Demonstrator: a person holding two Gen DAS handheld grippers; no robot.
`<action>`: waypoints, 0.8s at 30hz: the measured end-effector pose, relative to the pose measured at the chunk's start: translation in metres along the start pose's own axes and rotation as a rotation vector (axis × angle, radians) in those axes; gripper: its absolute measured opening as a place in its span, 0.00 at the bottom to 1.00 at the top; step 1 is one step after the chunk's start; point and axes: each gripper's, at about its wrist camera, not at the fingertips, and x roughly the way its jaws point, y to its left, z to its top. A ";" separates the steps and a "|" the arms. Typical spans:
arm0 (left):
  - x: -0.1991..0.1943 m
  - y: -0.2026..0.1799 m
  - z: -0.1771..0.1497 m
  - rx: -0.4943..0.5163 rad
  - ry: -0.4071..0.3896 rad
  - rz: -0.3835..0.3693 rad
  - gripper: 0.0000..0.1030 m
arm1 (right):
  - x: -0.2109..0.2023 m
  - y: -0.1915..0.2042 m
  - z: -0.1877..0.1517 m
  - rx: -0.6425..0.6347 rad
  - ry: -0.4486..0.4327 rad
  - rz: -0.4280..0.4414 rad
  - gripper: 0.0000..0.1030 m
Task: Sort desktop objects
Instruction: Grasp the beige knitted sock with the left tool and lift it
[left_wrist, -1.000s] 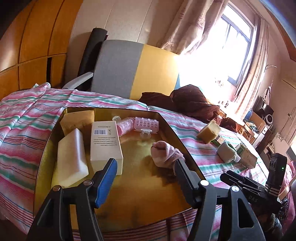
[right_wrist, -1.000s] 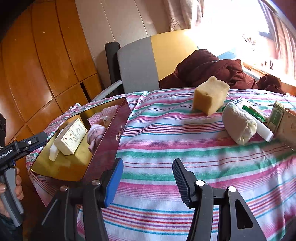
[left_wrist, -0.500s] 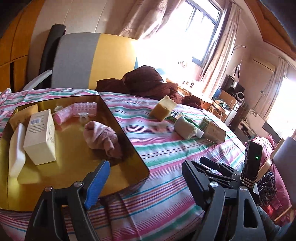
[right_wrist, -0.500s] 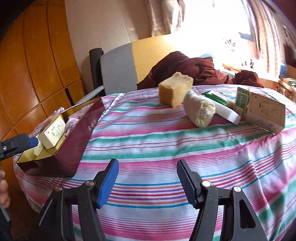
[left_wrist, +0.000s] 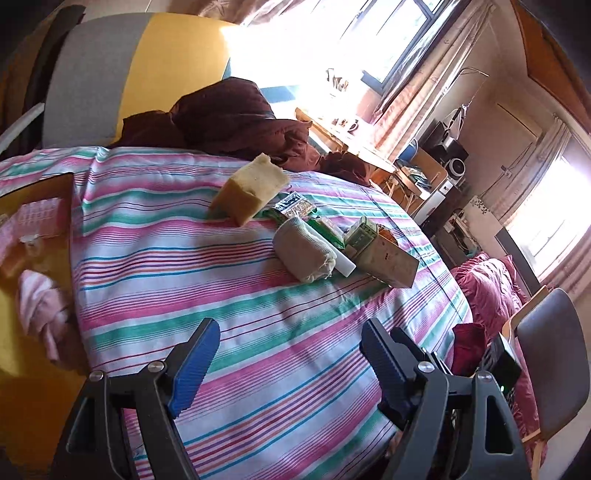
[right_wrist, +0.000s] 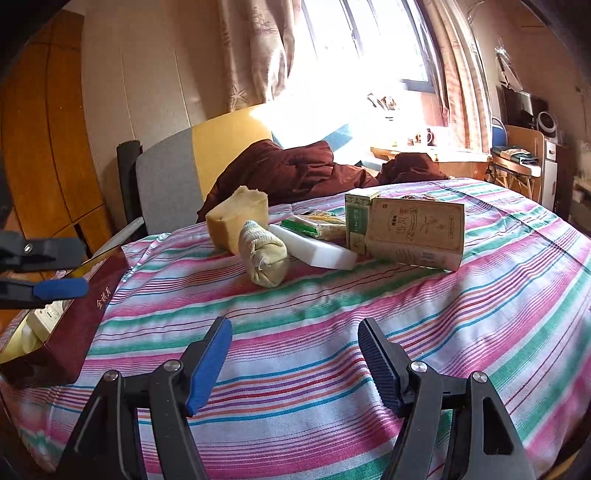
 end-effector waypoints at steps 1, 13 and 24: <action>0.009 -0.002 0.004 -0.007 0.014 -0.002 0.78 | 0.001 0.002 -0.001 -0.013 -0.004 0.002 0.70; 0.088 -0.011 0.046 -0.131 0.138 -0.064 0.72 | 0.018 -0.014 -0.006 0.072 0.037 0.137 0.71; 0.131 -0.005 0.056 -0.214 0.181 -0.063 0.72 | 0.022 -0.021 -0.009 0.126 0.045 0.215 0.71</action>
